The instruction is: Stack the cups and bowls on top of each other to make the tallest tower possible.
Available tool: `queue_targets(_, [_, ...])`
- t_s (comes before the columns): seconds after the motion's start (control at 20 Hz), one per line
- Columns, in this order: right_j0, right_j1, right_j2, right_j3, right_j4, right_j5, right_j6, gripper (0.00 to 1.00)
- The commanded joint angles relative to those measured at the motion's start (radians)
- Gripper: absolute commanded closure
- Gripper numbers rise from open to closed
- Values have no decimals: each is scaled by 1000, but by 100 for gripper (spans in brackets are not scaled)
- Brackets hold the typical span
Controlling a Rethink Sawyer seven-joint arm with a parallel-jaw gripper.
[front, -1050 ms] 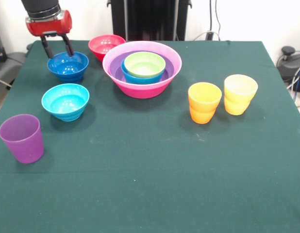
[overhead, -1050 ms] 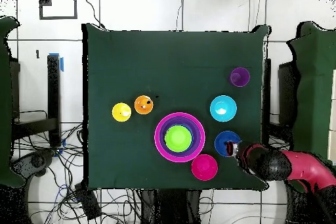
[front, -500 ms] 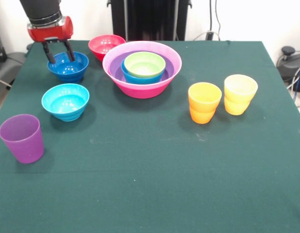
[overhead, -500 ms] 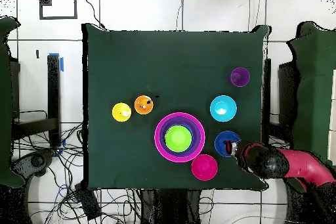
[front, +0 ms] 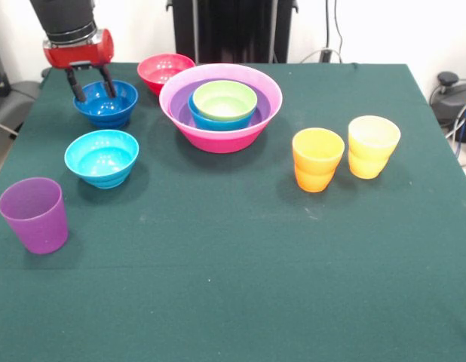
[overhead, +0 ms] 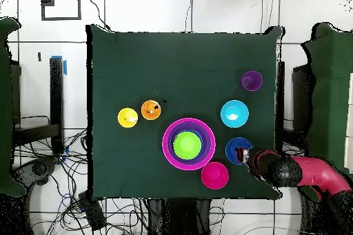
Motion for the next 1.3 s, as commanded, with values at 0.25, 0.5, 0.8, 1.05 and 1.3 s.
queue_targets(0.25, [49, -49, -2, -29, -19, 72, -237, 0])
queue_targets(0.5, [44, -82, 9, -9, 4, 86, -240, 0])
queue_targets(0.8, [38, -132, 26, 16, 42, 109, -248, 0])
queue_targets(1.05, [52, -113, 11, 6, 34, 90, -240, 0])
queue_targets(1.3, [58, -79, -7, -5, 6, 63, -230, 0])
